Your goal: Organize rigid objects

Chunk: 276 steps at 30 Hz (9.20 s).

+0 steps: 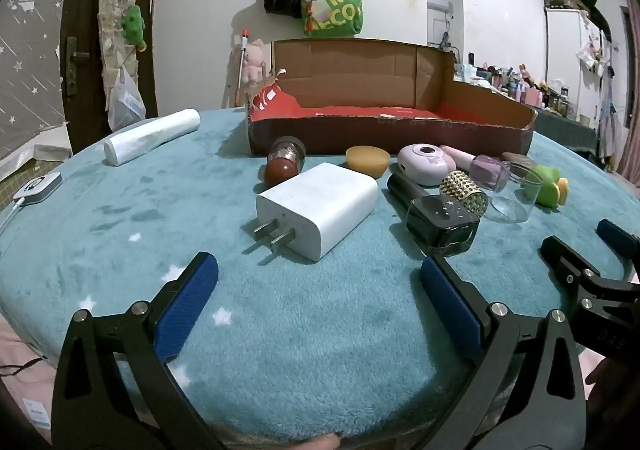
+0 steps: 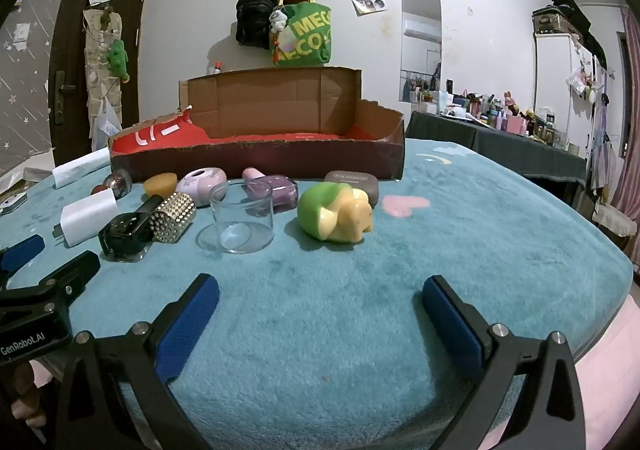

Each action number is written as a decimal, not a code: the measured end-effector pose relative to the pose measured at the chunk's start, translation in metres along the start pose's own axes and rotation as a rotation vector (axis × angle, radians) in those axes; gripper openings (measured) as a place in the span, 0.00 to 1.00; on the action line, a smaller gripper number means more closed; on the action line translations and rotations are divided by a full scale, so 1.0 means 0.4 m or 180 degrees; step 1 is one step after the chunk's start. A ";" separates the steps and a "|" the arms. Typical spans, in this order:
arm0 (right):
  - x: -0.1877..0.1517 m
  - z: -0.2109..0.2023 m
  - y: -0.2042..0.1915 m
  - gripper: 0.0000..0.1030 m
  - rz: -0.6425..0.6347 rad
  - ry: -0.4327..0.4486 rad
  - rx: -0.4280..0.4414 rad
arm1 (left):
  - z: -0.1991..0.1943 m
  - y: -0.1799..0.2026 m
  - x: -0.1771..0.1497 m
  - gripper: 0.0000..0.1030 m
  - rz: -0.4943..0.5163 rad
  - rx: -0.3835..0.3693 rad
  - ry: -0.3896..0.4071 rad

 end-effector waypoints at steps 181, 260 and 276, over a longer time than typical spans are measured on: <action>0.086 0.145 0.067 0.64 0.0128 -0.0655 0.0651 | 0.129 0.005 0.081 0.75 0.0138 -0.0260 -0.1023; 0.309 0.525 0.067 0.49 -0.0682 -0.1371 0.1019 | 0.496 0.141 0.267 0.56 0.0416 -0.0248 -0.1559; 0.346 0.463 0.081 0.63 -0.0557 -0.1169 0.1006 | 0.411 0.150 0.323 0.73 0.0294 -0.0401 -0.1308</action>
Point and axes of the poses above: each gripper's, at about its wrist camera, not at the fingertips, and z roughly the way its jaws point, y to its right, x to its top, the point moved 9 cm from there along z, roughly the way its jaws point, and after that the axes turned 14 degrees about -z, right-handed, at the moved point
